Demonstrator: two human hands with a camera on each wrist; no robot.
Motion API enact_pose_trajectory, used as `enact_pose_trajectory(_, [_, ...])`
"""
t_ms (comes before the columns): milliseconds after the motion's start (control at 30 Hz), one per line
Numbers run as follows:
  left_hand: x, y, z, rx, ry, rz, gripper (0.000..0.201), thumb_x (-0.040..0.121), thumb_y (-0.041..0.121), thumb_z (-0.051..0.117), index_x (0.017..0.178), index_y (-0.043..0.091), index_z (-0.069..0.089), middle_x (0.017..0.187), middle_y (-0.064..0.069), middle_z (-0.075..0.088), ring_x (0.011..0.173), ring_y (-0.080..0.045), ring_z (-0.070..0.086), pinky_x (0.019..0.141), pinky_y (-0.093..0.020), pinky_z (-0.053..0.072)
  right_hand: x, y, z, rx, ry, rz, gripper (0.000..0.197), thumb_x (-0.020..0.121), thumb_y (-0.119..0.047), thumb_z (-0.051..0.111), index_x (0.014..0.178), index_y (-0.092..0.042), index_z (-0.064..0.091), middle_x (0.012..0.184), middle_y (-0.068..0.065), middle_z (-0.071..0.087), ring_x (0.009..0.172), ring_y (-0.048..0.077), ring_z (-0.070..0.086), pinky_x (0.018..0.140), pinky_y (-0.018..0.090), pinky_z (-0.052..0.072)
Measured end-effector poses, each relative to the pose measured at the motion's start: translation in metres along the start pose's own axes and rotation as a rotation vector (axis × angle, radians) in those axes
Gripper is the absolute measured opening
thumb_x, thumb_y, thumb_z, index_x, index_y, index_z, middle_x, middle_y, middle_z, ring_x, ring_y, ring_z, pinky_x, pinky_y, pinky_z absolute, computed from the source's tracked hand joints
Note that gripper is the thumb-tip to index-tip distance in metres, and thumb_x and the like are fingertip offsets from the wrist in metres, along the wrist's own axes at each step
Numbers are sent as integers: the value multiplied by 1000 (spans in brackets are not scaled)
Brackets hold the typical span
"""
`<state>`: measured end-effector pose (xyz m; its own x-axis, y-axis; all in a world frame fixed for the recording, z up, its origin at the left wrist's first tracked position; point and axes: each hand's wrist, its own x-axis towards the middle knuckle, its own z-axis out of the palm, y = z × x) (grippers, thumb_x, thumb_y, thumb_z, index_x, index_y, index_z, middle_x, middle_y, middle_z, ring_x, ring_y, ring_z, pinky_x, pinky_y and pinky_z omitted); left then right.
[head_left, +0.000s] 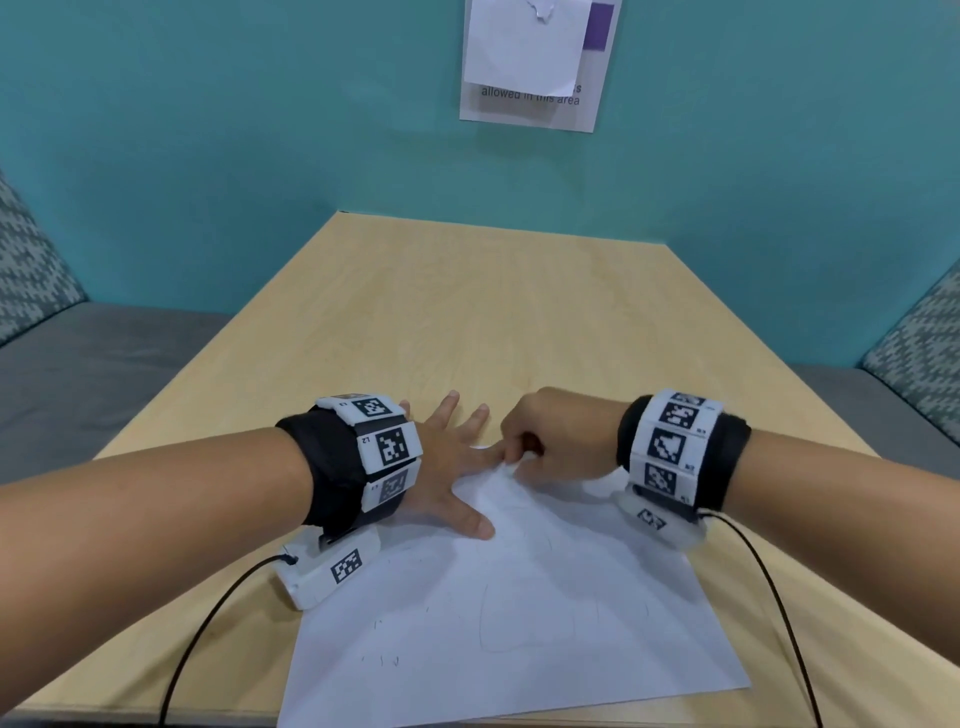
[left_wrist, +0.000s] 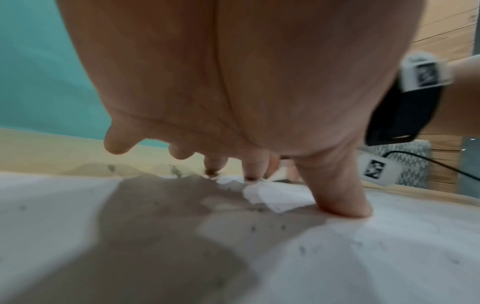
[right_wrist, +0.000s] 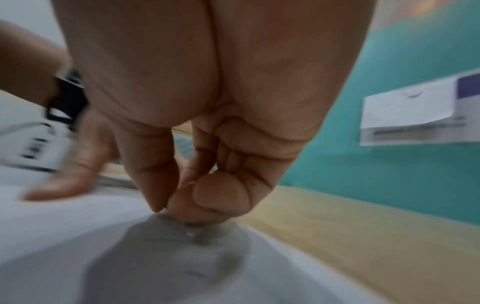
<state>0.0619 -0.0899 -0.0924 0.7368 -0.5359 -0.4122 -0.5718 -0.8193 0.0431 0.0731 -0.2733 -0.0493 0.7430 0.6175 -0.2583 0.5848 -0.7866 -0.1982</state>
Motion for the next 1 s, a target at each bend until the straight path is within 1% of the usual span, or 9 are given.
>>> enact_pose_trajectory(67, [1, 0, 0, 9, -8, -9, 94, 81, 80, 47, 149, 55, -13, 163, 1, -25, 146, -32, -29, 111, -72, -3, 2, 5, 0, 3, 19, 31, 5, 82, -19, 64, 79, -16, 66, 64, -11, 56, 58, 7, 50, 56, 21, 40])
enact_pose_trajectory(200, [-1, 0, 0, -7, 15, 0, 84, 82, 77, 50, 151, 55, 8, 163, 0, -24, 147, -31, -29, 112, -72, -1, -8, -21, 12, 10, -88, -103, 9, 83, -17, 63, 88, -12, 69, 66, -10, 57, 57, 6, 51, 61, 22, 46])
enact_pose_trajectory(333, [1, -2, 4, -13, 3, -5, 97, 79, 82, 47, 148, 56, -16, 162, 2, -25, 146, -31, -31, 111, -72, -5, 1, 10, 0, -21, 19, 53, 9, 83, -20, 63, 85, -14, 68, 68, -8, 59, 62, 12, 54, 63, 28, 47])
enact_pose_trajectory(500, [-1, 0, 3, -2, 19, -4, 88, 82, 78, 50, 151, 56, -1, 164, 0, -23, 147, -32, -28, 112, -72, -2, -9, -18, 17, -17, -51, -96, 9, 83, -15, 59, 83, -12, 68, 70, -3, 63, 63, 15, 55, 64, 30, 50])
enact_pose_trajectory(633, [0, -1, 3, 6, -8, -10, 102, 69, 87, 39, 148, 55, -17, 163, 0, -25, 146, -33, -29, 111, -72, -3, 0, 12, 0, -26, 20, 43, 8, 81, -18, 61, 83, -14, 68, 74, -2, 65, 67, 18, 59, 67, 34, 54])
enact_pose_trajectory(733, [0, -1, 3, 3, -15, -12, 99, 72, 86, 44, 149, 56, -10, 163, 0, -25, 146, -33, -29, 112, -72, -2, -1, -3, 10, -33, 5, -22, 7, 82, -16, 59, 78, -15, 63, 66, -8, 58, 61, 13, 55, 64, 29, 50])
enact_pose_trajectory(833, [0, -1, 2, -12, -3, -3, 88, 80, 81, 48, 150, 57, 2, 163, 0, -25, 147, -33, -28, 112, -72, -2, -7, -15, 16, 10, -59, -113, 8, 84, -15, 61, 87, -13, 68, 69, -9, 59, 58, 4, 50, 62, 20, 42])
enact_pose_trajectory(933, [2, -2, 3, -5, -21, -12, 99, 77, 84, 45, 149, 54, -16, 162, 1, -26, 146, -33, -29, 111, -72, -3, 1, 12, 1, -4, 27, 14, 11, 84, -19, 64, 90, -13, 70, 78, -4, 65, 65, 11, 55, 64, 23, 43])
enact_pose_trajectory(1000, [2, -3, 3, -6, -17, -10, 99, 78, 84, 45, 148, 54, -18, 162, 1, -27, 145, -33, -31, 111, -73, -4, 2, 13, 3, -18, 54, 15, 9, 83, -18, 62, 86, -13, 69, 74, -4, 64, 64, 13, 55, 62, 26, 43])
